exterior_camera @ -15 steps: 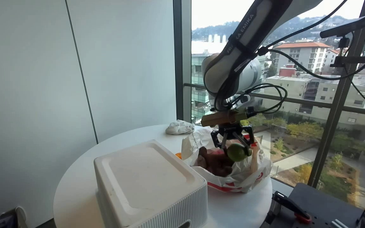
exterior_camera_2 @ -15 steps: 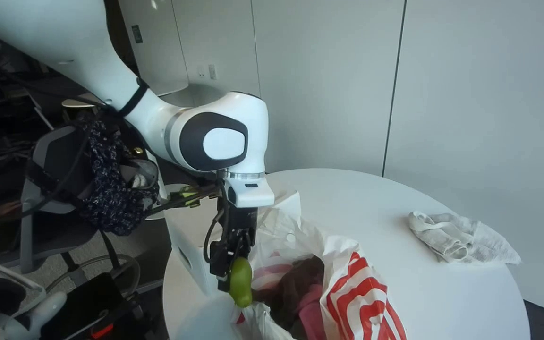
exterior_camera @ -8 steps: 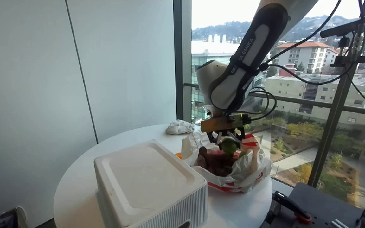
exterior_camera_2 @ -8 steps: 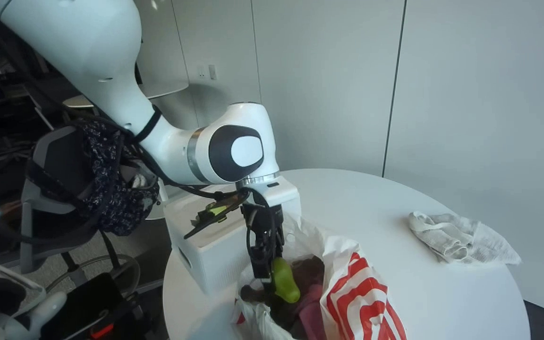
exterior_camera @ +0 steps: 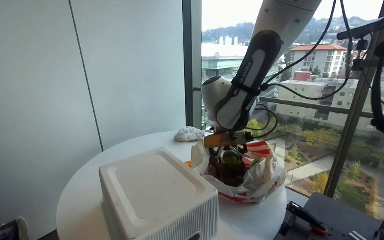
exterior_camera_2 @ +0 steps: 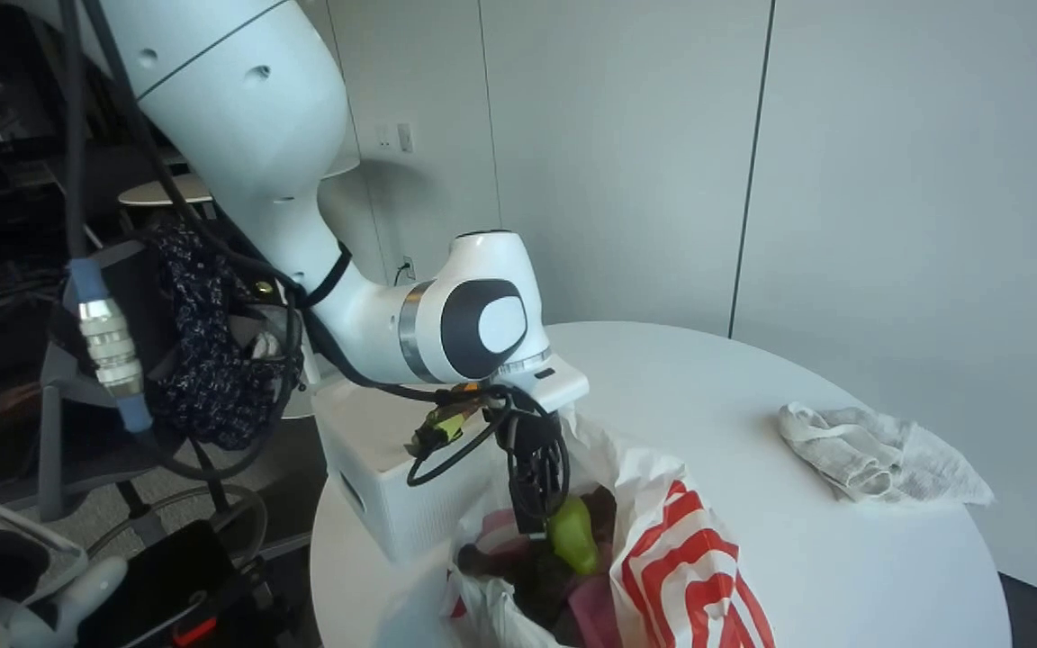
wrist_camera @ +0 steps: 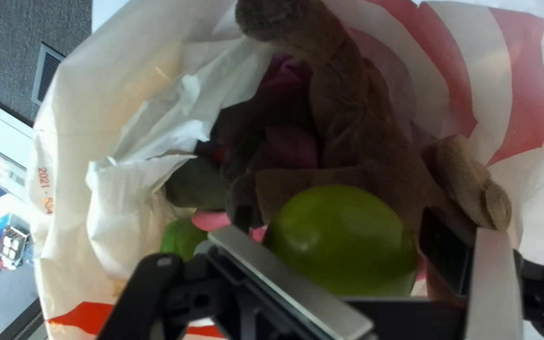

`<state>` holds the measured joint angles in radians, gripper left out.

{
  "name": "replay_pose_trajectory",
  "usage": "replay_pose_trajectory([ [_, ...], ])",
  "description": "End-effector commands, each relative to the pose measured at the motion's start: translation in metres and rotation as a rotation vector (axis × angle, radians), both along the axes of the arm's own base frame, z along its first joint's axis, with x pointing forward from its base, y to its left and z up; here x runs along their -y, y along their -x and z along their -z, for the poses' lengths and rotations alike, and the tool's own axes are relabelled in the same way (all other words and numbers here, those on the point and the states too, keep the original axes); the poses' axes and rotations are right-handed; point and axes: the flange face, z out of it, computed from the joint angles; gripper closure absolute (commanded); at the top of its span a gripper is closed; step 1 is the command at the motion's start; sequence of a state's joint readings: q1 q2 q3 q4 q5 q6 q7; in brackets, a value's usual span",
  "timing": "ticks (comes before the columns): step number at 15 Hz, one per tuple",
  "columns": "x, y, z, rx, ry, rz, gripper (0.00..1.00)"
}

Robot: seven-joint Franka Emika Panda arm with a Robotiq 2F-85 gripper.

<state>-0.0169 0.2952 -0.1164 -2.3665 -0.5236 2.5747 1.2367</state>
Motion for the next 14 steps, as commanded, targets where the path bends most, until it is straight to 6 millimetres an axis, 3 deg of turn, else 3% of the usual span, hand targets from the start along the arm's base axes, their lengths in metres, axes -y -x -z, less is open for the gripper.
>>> replay_pose_trajectory([
  [1, -0.009, -0.008, -0.033, 0.048, 0.041, -0.045, 0.00],
  [3, -0.014, -0.005, -0.054, 0.059, 0.068, -0.063, 0.00],
  [7, -0.033, 0.021, -0.086, 0.048, -0.128, -0.094, 0.00],
  [12, -0.058, 0.066, -0.083, -0.028, -0.335, -0.280, 0.00],
  [14, -0.053, 0.079, -0.081, -0.052, -0.356, -0.400, 0.00],
])
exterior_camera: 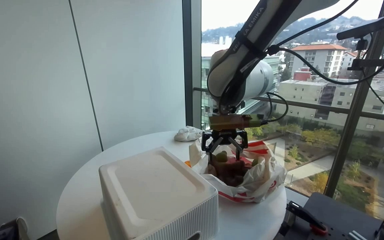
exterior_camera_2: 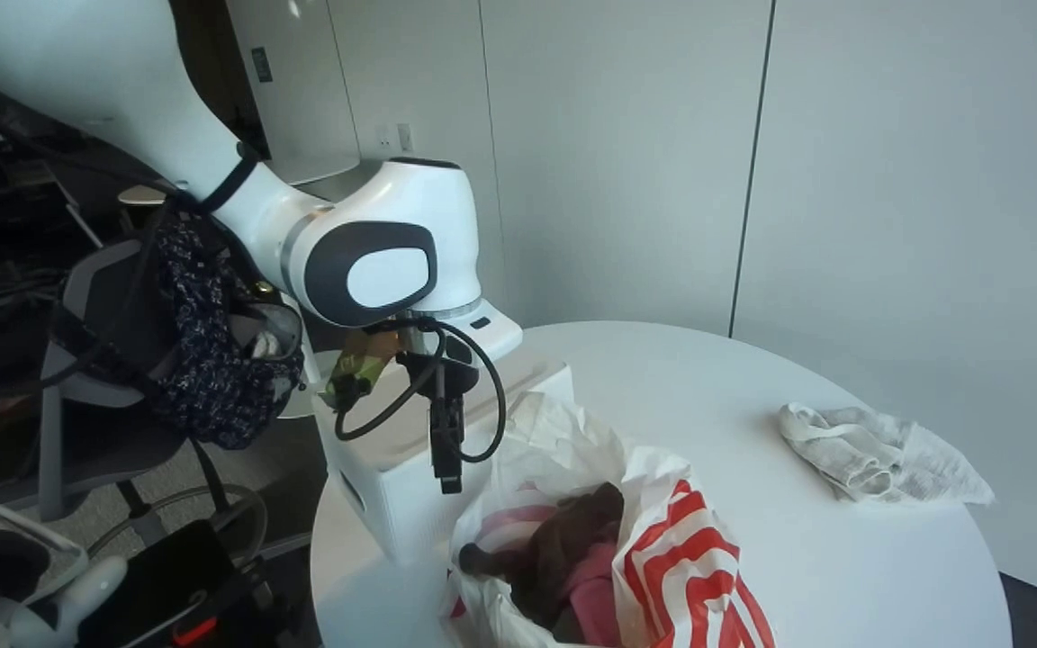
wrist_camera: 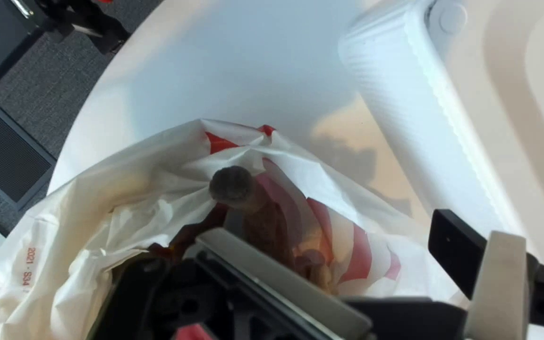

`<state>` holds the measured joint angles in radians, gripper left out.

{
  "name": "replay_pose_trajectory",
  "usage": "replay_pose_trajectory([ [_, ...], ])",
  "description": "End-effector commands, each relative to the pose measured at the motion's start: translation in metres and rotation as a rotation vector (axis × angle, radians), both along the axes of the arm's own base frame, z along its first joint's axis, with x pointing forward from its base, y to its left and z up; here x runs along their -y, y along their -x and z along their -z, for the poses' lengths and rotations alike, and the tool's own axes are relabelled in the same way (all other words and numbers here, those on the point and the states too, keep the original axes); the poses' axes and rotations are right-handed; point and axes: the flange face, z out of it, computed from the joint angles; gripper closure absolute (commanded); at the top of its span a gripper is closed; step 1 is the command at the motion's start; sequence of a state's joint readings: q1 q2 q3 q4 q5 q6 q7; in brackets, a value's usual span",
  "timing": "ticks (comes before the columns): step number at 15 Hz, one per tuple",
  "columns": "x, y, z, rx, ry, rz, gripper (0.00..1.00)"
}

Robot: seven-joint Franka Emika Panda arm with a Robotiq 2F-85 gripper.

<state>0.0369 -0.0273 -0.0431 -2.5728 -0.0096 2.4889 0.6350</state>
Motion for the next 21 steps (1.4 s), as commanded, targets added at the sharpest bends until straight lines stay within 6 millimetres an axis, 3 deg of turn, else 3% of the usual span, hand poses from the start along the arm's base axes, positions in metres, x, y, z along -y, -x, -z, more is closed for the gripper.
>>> replay_pose_trajectory([
  [1, 0.007, 0.029, -0.004, -0.009, -0.057, -0.194, 0.00],
  [5, 0.017, 0.029, 0.018, -0.081, -0.044, -0.418, 0.00],
  [14, -0.001, 0.004, 0.057, -0.159, 0.012, -0.889, 0.00],
  [21, -0.006, -0.014, 0.097, -0.081, 0.030, -1.221, 0.00],
])
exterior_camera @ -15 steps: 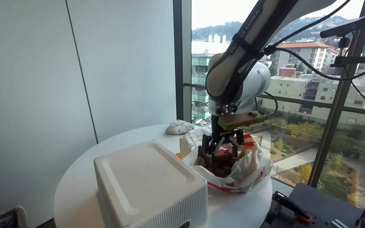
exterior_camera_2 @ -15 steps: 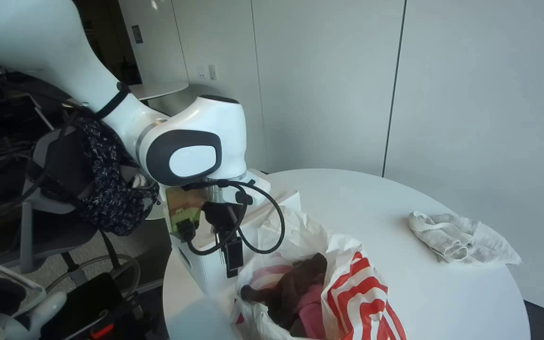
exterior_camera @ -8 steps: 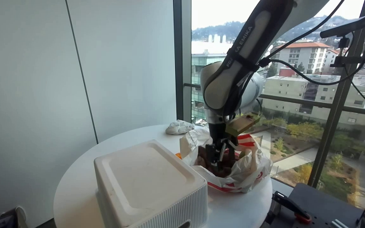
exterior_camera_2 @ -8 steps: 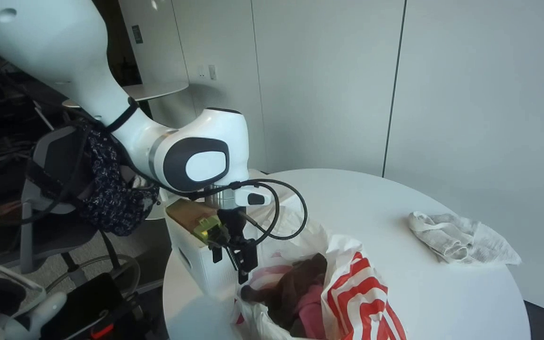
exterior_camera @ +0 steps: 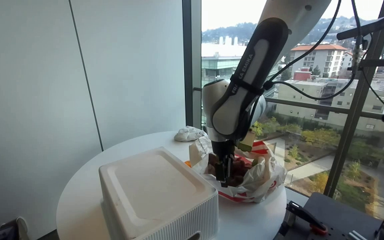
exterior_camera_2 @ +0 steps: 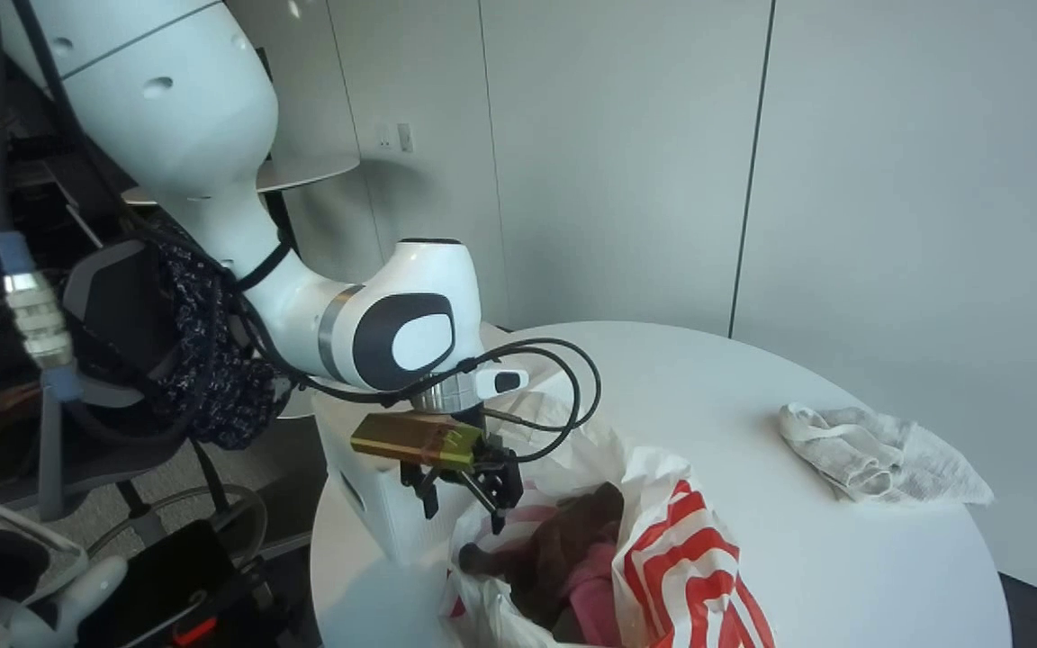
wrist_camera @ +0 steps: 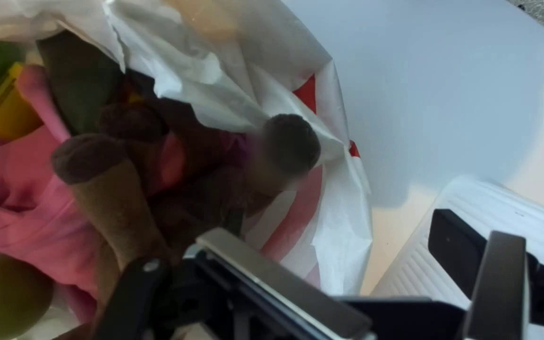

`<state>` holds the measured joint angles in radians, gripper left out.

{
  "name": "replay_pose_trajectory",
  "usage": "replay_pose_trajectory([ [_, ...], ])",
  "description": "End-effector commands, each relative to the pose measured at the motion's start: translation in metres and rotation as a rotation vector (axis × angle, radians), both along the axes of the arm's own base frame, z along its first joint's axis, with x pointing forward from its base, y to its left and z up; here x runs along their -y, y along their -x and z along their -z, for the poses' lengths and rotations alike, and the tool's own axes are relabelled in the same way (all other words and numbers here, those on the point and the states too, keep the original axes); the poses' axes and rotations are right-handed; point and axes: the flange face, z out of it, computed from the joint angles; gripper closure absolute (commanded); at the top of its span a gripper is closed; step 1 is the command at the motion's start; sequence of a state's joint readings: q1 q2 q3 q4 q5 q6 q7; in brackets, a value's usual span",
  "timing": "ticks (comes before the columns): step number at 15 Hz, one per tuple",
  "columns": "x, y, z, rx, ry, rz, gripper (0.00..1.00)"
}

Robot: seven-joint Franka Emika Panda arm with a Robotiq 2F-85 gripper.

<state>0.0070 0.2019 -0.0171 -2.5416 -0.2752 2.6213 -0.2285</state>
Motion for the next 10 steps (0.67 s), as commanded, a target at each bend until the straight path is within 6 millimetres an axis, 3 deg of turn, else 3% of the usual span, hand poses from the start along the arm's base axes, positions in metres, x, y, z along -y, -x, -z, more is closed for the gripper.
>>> replay_pose_trajectory([
  [1, -0.001, -0.011, 0.024, 0.032, -0.040, -0.141, 0.00],
  [5, -0.001, -0.012, 0.053, 0.030, -0.079, -0.202, 0.00],
  [6, -0.001, -0.012, 0.059, 0.033, -0.089, -0.214, 0.25],
  [7, -0.001, -0.011, 0.063, 0.028, -0.089, -0.229, 0.26],
  [10, -0.002, -0.007, 0.066, 0.010, -0.106, -0.206, 0.49],
])
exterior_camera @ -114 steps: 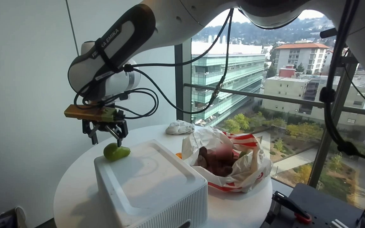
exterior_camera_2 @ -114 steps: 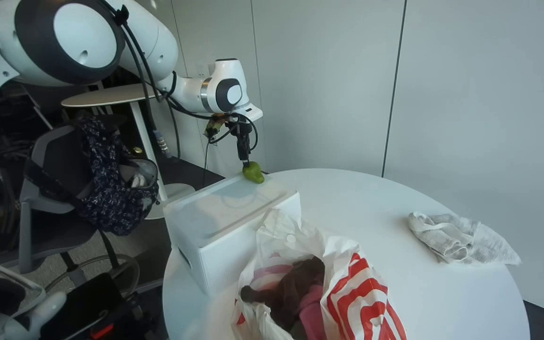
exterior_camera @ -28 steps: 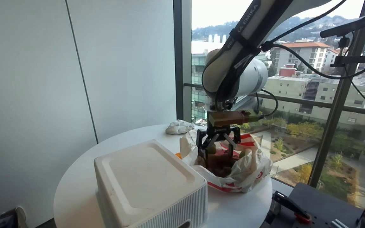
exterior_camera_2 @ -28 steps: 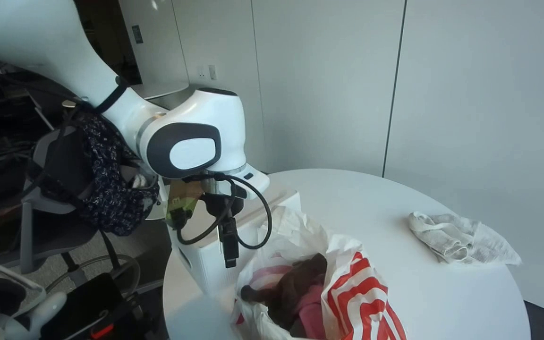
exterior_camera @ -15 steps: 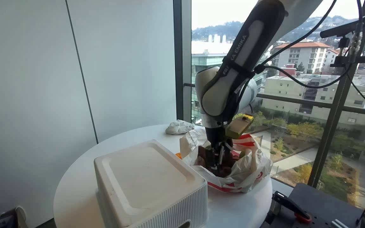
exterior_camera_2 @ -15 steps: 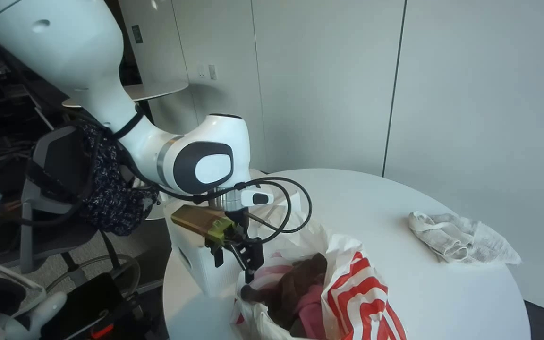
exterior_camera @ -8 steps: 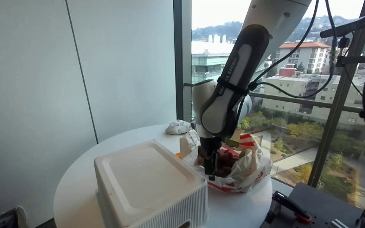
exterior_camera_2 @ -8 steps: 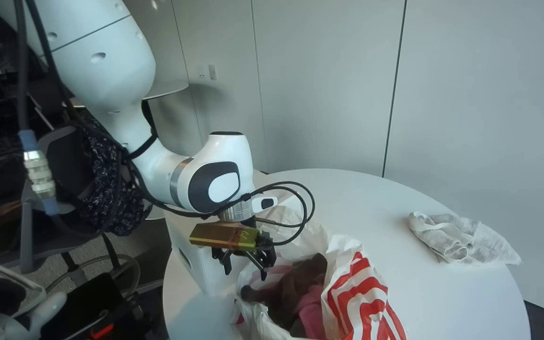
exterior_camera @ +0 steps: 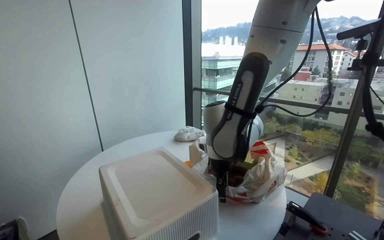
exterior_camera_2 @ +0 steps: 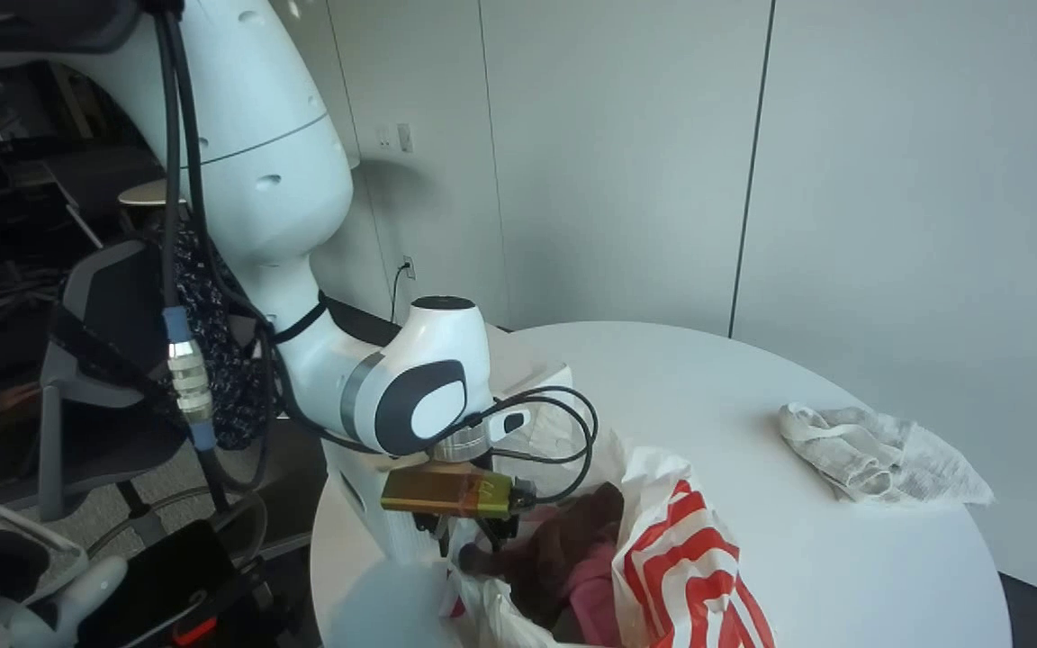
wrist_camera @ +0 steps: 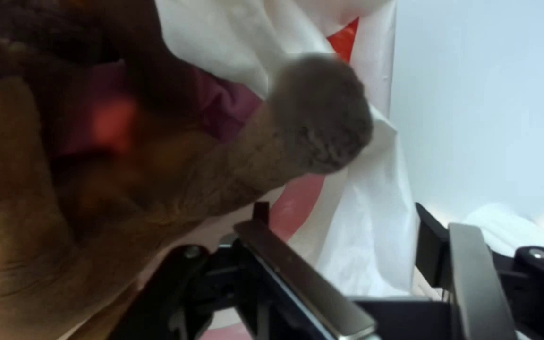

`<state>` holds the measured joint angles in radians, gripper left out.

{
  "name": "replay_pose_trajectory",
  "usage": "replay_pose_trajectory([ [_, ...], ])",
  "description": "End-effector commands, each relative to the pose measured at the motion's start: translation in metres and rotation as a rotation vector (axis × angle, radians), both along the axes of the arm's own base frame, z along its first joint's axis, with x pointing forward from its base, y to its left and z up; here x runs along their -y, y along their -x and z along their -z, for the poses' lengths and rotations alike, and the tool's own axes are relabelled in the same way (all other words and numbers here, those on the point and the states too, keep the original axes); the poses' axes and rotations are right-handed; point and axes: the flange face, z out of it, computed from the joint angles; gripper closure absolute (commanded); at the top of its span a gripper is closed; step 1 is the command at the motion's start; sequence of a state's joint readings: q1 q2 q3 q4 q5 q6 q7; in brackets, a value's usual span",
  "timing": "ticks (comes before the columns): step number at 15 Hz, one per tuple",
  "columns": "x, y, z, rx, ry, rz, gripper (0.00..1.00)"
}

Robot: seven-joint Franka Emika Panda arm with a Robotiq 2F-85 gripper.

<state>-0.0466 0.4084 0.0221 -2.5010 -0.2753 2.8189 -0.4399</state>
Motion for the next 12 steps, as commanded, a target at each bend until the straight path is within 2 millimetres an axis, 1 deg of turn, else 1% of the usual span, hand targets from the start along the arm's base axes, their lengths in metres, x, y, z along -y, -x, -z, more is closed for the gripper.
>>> replay_pose_trajectory([
  [1, -0.0012, -0.0027, -0.0018, -0.014, -0.034, 0.030, 0.57],
  [4, -0.0050, -0.0012, -0.0067, -0.038, -0.088, 0.126, 0.81],
  [6, -0.0062, -0.0003, -0.0044, -0.077, -0.099, 0.226, 0.94],
  [9, -0.0041, 0.0015, 0.0013, -0.117, -0.107, 0.314, 0.99],
  [11, -0.0024, 0.0029, 0.0024, -0.129, -0.105, 0.353, 0.95],
  [12, -0.0009, 0.0030, -0.0003, -0.132, -0.112, 0.373, 0.96],
])
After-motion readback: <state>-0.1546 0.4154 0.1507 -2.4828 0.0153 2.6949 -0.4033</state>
